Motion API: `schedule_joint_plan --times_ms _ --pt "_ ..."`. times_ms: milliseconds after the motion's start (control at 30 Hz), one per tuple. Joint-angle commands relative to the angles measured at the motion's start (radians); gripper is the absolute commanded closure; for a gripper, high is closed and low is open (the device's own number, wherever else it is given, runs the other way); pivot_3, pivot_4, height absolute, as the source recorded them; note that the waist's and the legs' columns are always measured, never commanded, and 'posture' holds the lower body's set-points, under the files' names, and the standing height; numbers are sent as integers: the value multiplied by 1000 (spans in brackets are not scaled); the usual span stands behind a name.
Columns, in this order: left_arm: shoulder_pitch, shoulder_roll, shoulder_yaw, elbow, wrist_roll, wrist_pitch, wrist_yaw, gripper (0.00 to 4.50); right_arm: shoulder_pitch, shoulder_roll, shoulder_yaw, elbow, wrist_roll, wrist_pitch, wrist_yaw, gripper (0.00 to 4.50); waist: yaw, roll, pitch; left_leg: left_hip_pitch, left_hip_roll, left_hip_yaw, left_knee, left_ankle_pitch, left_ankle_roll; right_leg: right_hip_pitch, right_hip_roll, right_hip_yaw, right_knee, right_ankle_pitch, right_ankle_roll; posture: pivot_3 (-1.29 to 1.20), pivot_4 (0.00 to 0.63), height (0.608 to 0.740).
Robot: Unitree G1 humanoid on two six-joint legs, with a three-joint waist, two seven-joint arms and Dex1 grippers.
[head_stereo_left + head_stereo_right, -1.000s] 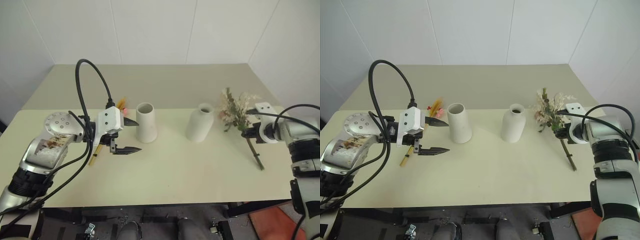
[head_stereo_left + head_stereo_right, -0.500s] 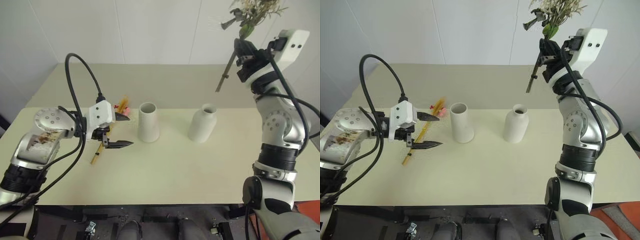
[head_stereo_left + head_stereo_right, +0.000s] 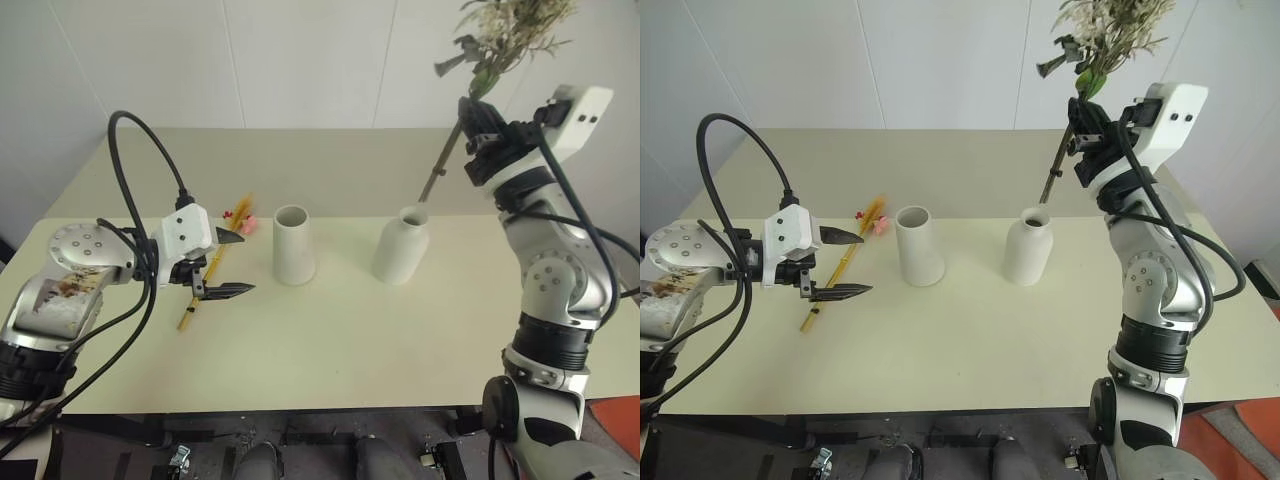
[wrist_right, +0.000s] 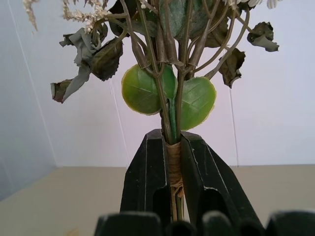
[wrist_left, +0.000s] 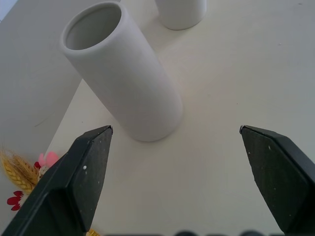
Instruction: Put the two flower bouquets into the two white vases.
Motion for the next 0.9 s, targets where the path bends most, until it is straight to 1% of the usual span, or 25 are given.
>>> schedule_joint_plan --times_ms 33,200,467,567,700,833,867,900 --pt "-20 14 30 -11 -4 -7 3 0 14 9 10 -68 22 -2 -14 4326 0 0 0 0 0 0 0 0 0 0 0 0 0 0 0 0 150 740" --pt "-18 12 32 -14 -7 -5 4 0 62 14 20 -33 -7 -68 2 4326 0 0 0 0 0 0 0 0 0 0 0 0 0 0 0 0 150 740" --pt "-12 18 43 -14 -8 -9 6 0 65 -12 11 25 -26 -119 27 4326 -1 0 0 0 0 0 0 0 0 0 0 0 0 0 0 0 150 740" --pt "-9 18 45 -17 -7 -8 7 0 79 -13 17 21 -16 -109 33 4326 0 0 0 0 0 0 0 0 0 0 0 0 0 0 0 0 150 740" --pt "-6 16 50 -17 -5 -11 10 0 110 12 42 -17 -3 -109 40 4326 0 0 0 0 0 0 0 0 0 0 0 0 0 0 0 0 150 740" --pt "-4 13 55 -6 -3 -16 16 0 130 27 65 -23 -27 -141 43 4326 -2 0 0 0 0 0 0 0 0 0 0 0 0 0 0 0 150 740" --pt "-5 9 59 -1 -6 -14 23 0 134 28 67 -23 -29 -149 44 3602 -2 0 0 0 0 0 0 0 0 0 0 0 0 0 0 0 150 740" --pt "-9 -2 67 7 -10 -5 41 0 139 28 70 -27 -28 -154 49 3330 -1 0 0 0 0 0 0 0 0 0 0 0 0 0 0 0 150 740"
